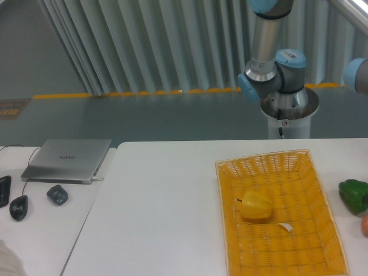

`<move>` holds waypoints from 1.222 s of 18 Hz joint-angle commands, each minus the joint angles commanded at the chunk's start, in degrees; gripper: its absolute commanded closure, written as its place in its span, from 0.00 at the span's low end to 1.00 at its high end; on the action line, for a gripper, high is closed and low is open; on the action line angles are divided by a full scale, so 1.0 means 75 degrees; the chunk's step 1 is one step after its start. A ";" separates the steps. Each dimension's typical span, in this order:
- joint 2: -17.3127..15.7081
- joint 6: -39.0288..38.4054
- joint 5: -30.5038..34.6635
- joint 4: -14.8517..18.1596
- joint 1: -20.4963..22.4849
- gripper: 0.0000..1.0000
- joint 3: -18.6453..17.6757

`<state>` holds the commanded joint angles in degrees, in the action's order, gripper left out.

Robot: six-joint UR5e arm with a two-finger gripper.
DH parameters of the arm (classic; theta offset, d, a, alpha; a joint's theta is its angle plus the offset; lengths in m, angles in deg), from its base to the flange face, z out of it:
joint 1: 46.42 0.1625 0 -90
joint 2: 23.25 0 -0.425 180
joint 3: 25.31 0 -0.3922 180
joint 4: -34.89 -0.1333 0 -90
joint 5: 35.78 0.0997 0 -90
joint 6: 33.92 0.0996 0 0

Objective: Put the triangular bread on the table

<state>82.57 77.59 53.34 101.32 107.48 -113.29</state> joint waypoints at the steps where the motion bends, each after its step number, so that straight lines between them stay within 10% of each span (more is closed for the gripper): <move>1: 0.0000 0.0119 0.0000 0.0164 -0.0012 0.00 0.0070; 7: 0.0222 0.0120 0.0152 0.1360 -0.0187 0.00 0.0832; 22: 0.0433 0.0120 0.0188 0.1373 -0.0398 0.00 0.0833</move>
